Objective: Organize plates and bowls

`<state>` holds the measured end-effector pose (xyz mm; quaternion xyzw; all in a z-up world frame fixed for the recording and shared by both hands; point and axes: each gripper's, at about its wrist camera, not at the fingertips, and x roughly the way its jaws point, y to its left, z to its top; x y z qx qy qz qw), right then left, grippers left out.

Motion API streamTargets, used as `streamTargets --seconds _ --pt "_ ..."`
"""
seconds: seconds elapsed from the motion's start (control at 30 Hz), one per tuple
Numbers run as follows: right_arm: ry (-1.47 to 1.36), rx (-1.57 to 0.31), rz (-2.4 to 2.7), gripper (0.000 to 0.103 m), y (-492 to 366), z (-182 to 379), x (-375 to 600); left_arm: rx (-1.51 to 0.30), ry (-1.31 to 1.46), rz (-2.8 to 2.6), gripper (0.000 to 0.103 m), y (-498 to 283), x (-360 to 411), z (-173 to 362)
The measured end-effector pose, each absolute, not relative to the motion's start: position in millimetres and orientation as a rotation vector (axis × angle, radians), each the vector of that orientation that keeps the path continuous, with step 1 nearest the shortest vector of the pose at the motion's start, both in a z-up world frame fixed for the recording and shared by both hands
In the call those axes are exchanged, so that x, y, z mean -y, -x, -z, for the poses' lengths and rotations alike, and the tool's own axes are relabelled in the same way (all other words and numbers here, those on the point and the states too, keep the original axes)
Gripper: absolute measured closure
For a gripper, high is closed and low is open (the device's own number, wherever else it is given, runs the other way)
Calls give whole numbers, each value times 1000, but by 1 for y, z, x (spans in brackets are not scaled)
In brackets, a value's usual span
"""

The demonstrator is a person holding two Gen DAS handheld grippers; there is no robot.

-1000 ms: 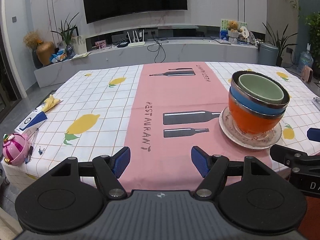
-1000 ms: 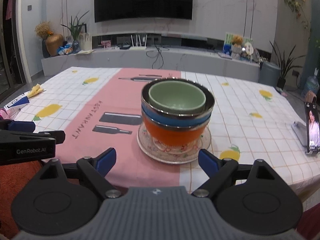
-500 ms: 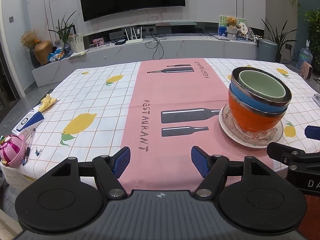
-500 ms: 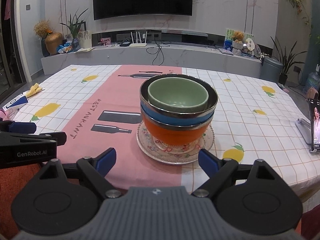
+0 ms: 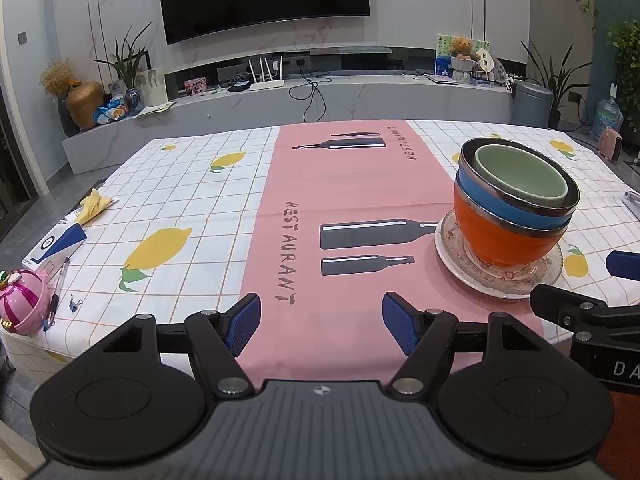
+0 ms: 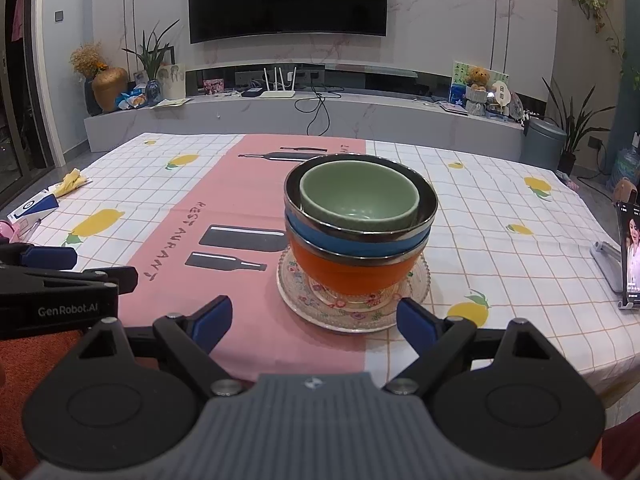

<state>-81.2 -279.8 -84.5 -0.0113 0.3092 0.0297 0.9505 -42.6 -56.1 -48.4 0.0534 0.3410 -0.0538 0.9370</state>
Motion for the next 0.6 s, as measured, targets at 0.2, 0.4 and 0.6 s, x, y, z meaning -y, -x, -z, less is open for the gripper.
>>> streamTargets --seconds 0.2,0.4,0.6 --pt "22 -625 -58 15 82 84 279 -695 -105 107 21 43 57 47" --pt "20 -623 -59 15 83 84 279 -694 -104 108 21 43 56 46" --pt "18 -622 -57 15 83 84 279 -695 -103 109 21 43 56 46"
